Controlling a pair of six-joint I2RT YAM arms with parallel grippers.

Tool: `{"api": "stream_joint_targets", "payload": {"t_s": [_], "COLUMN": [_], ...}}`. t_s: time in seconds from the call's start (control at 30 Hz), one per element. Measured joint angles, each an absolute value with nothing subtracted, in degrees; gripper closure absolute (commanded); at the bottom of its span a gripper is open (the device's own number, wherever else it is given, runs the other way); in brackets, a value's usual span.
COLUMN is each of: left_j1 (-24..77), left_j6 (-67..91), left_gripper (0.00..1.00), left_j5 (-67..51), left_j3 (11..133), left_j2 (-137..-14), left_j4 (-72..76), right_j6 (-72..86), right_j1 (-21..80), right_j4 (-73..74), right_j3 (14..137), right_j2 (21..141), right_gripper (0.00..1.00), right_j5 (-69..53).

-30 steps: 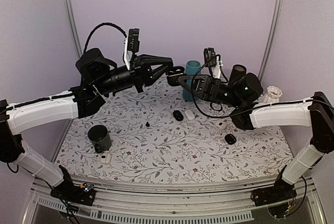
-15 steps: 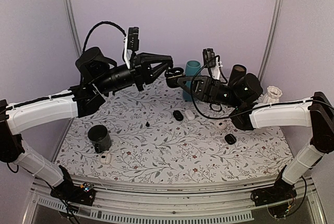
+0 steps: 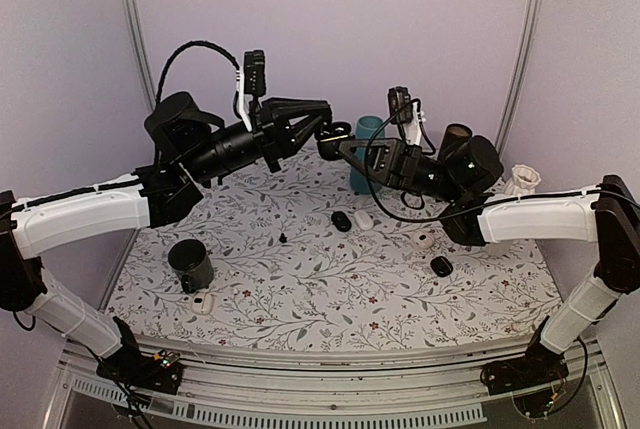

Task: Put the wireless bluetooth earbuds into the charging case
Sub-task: Insert the left earbud into the left side groove of the charging case.

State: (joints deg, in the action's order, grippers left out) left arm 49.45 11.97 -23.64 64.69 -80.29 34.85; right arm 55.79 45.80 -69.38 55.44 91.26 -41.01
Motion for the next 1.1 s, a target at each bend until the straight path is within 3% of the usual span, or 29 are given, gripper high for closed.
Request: {"api": "stream_joint_targets", "payload": {"t_s": [1.1], "left_j1": [49.9], "left_j6": [10.0], "left_gripper": [0.89], "left_j5": [-22.2], "left_j3": [63.9], "left_j2": [-79.6], "left_j4": [34.8], "right_j6": [57.6], "right_j1": [45.5], "right_j4": [-69.0], "right_j3": [56.1], "right_j2": [91.9], "right_gripper": [0.97], "right_j5": [-38.9]}}
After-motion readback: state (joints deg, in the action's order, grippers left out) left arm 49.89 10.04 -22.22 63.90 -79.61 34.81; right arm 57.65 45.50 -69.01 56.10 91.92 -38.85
